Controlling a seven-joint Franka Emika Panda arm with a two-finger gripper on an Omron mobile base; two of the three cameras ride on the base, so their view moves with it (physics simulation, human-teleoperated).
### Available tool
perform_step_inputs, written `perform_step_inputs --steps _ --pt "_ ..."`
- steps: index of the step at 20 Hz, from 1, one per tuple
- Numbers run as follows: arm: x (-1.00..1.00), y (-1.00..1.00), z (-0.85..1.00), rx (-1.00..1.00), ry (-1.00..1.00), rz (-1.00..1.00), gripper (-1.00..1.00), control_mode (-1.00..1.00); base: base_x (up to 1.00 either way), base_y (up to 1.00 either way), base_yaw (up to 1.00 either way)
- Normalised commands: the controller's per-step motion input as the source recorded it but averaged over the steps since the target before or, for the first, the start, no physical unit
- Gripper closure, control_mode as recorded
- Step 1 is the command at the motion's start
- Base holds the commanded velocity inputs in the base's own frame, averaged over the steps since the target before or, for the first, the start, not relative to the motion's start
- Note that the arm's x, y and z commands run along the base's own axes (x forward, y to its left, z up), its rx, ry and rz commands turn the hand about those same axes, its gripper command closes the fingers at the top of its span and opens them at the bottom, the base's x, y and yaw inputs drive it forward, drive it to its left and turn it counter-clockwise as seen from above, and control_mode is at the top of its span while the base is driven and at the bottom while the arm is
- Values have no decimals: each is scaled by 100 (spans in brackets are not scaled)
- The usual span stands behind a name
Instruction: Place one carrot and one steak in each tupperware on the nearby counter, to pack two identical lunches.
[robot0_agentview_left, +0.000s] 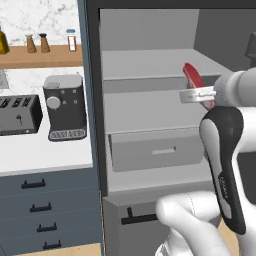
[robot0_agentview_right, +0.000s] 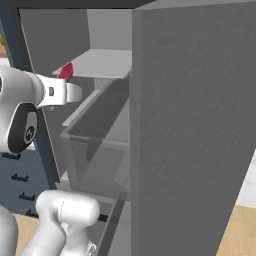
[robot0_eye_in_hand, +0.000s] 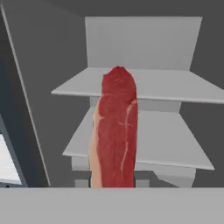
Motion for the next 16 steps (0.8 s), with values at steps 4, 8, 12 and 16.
perform_step_inputs --steps 4,8,12,16 --pt "-25 2 0 0 0 -2 100 100 -75 43 -7" --pt "0 0 0 0 0 0 100 100 -92 96 -9" --pt "0 0 0 0 0 0 100 100 -24 100 -8" --pt "0 0 0 0 0 0 100 100 0 100 -6"
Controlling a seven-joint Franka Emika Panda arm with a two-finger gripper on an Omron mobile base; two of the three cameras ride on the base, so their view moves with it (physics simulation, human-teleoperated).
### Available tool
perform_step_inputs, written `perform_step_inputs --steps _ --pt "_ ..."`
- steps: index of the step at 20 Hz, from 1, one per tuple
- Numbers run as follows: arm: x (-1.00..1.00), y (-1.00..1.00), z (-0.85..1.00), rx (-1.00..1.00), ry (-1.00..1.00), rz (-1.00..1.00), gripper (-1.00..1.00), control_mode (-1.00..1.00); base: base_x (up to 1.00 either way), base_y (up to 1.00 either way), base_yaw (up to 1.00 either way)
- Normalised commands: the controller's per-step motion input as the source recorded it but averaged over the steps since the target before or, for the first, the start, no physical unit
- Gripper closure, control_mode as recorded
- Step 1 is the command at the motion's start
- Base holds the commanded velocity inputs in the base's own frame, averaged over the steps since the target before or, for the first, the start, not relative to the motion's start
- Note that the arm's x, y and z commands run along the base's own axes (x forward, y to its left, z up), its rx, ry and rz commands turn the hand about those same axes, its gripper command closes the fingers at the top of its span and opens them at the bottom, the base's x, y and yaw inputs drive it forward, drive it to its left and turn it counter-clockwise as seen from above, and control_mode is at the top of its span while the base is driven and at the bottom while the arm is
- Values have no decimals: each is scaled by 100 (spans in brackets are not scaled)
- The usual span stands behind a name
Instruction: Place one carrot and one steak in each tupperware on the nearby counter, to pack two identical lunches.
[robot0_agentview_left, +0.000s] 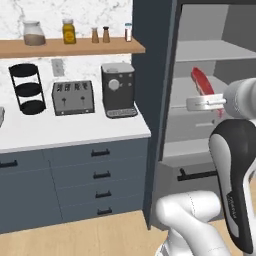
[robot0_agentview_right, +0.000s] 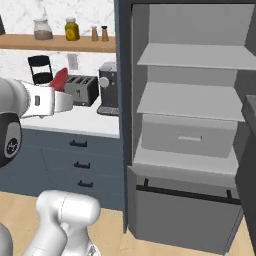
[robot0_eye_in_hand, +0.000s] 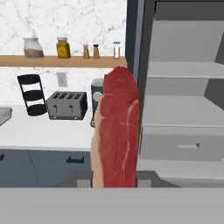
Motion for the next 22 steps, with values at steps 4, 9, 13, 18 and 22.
perform_step_inputs --steps 4,9,13,18,22 --pt "0 0 0 0 0 0 100 100 2 100 -4" --pt "0 0 0 0 0 0 100 100 14 100 -2" --pt "0 0 0 0 0 0 100 100 40 100 -1" --pt "0 0 0 0 0 0 100 100 61 100 0" --pt "0 0 0 0 0 0 100 100 43 100 0"
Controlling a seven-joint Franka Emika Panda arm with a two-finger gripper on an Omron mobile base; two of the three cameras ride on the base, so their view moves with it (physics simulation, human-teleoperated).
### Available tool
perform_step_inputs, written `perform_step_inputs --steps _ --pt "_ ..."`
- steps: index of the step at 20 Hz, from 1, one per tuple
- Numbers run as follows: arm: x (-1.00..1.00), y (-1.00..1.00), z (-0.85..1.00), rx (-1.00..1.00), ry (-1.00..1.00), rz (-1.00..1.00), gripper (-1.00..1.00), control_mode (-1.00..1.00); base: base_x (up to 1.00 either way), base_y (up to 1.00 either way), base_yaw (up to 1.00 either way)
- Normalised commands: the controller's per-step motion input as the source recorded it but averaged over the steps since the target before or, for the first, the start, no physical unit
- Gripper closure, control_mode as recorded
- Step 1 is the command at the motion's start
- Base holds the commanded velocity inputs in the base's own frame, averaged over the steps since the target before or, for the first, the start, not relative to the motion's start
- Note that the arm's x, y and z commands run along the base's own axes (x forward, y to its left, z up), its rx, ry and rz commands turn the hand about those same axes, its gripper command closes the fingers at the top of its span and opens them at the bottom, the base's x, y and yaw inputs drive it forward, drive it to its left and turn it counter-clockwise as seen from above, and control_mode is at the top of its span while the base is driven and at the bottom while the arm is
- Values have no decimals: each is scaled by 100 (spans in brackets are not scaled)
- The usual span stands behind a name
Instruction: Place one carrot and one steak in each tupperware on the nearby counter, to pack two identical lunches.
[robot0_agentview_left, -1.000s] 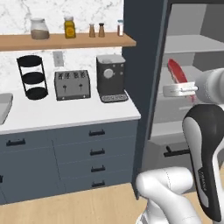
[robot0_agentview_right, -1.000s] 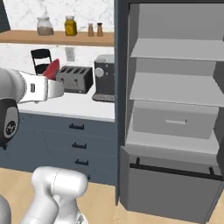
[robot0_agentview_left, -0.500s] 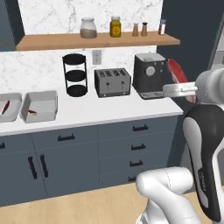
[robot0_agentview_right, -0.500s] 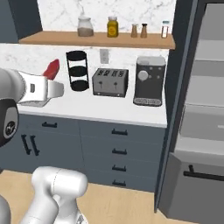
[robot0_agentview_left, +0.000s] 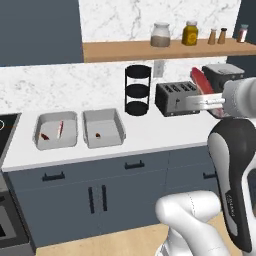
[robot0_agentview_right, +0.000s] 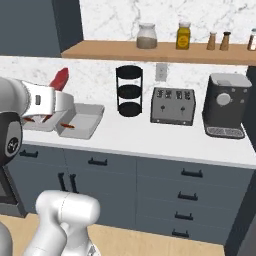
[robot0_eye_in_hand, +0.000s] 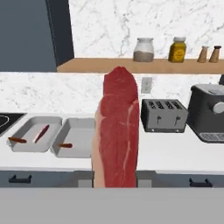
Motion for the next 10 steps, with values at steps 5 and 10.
perform_step_inputs --steps 5,10 --pt "0 0 0 0 0 0 100 100 26 52 0" --pt "0 0 0 0 0 0 100 100 30 31 0"
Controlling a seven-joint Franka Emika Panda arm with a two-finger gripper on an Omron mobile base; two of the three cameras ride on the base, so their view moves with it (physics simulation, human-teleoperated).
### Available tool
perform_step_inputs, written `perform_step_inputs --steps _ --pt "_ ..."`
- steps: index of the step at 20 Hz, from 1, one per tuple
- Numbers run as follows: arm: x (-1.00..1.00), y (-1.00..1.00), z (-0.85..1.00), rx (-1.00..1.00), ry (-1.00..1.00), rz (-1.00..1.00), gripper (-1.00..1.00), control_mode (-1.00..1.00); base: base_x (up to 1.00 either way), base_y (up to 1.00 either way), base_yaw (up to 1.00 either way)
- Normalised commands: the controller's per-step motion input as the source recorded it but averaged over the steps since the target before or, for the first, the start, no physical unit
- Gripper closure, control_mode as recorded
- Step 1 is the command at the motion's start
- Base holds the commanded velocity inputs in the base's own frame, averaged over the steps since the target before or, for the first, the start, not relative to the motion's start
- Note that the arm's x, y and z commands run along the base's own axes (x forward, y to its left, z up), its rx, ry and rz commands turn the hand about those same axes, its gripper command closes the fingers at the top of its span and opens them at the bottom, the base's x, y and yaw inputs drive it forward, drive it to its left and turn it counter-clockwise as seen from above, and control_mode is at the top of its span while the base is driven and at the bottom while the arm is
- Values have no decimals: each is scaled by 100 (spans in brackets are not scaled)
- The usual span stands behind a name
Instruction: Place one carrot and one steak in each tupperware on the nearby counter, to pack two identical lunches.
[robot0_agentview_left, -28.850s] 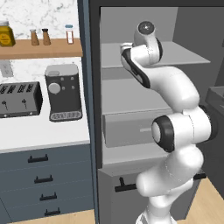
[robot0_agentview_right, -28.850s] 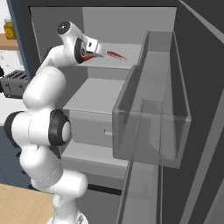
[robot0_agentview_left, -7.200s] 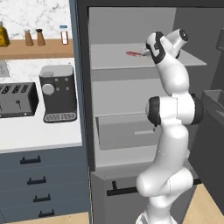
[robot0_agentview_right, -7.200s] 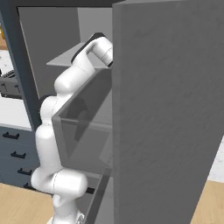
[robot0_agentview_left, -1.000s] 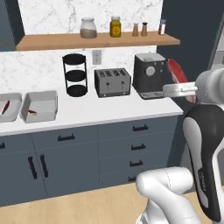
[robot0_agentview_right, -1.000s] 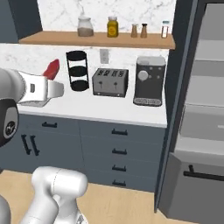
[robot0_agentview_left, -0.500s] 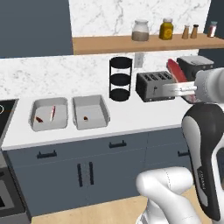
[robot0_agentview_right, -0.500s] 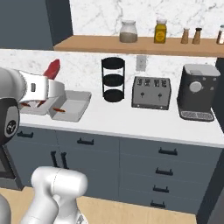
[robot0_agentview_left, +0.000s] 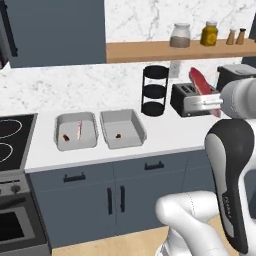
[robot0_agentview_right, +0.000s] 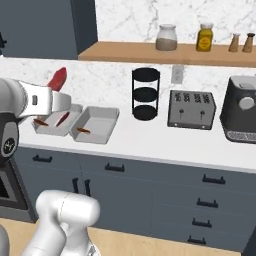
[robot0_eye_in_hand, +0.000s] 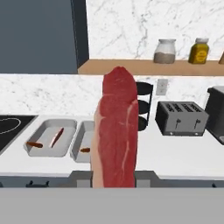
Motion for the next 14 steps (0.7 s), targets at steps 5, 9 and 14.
perform_step_inputs --steps 5,9,14 --pt "0 0 0 0 0 0 100 100 54 59 1" --pt "0 0 0 0 0 0 100 100 49 67 0" --pt "0 0 0 0 0 0 100 100 46 32 0"
